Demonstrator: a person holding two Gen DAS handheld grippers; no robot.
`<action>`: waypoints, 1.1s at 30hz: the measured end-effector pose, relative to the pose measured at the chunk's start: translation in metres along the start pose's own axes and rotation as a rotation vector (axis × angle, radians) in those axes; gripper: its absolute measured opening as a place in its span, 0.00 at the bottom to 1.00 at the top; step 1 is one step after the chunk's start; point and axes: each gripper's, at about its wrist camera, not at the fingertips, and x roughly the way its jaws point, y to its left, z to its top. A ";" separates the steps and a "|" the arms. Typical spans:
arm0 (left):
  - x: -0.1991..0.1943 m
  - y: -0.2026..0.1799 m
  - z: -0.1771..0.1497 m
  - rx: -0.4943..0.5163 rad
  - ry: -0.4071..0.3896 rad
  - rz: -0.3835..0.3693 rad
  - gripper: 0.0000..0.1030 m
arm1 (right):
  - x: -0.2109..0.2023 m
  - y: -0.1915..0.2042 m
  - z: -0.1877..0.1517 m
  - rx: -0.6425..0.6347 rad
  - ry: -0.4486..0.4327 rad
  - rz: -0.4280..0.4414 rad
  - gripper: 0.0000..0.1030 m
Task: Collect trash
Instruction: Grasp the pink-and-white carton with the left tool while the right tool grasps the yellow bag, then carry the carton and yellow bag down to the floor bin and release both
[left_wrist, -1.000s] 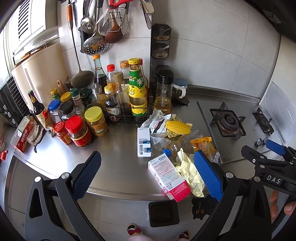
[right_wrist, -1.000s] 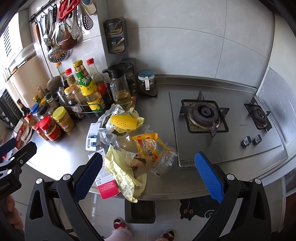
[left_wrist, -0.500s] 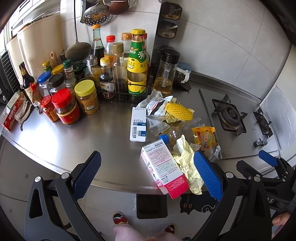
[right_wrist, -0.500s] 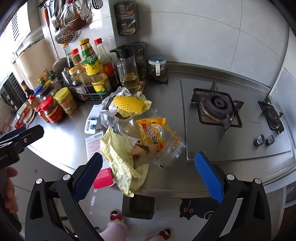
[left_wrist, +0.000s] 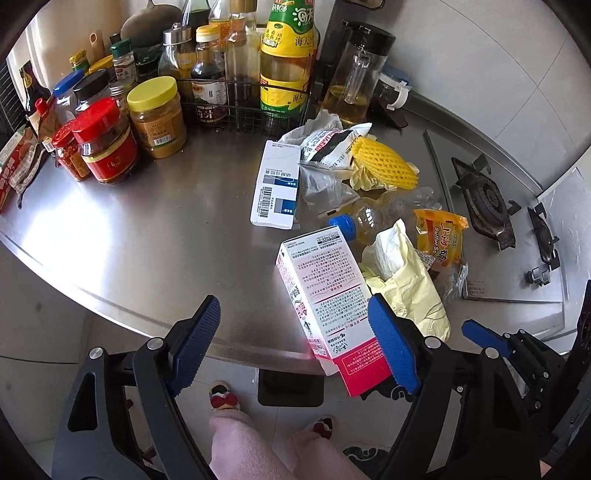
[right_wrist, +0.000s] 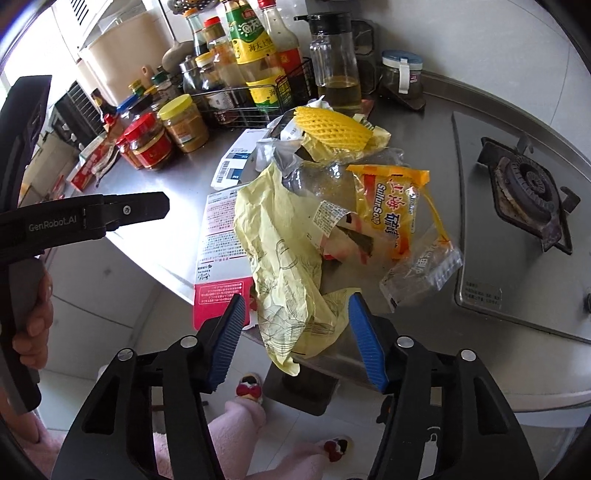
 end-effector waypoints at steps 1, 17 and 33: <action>0.003 0.000 0.000 -0.004 0.007 -0.003 0.74 | 0.005 0.000 0.001 -0.011 0.011 -0.008 0.41; 0.062 -0.021 0.010 -0.023 0.092 0.007 0.75 | 0.038 -0.019 0.001 -0.028 0.094 -0.034 0.07; 0.080 -0.027 -0.005 -0.016 0.116 -0.010 0.59 | 0.020 -0.014 -0.003 -0.033 0.026 0.005 0.06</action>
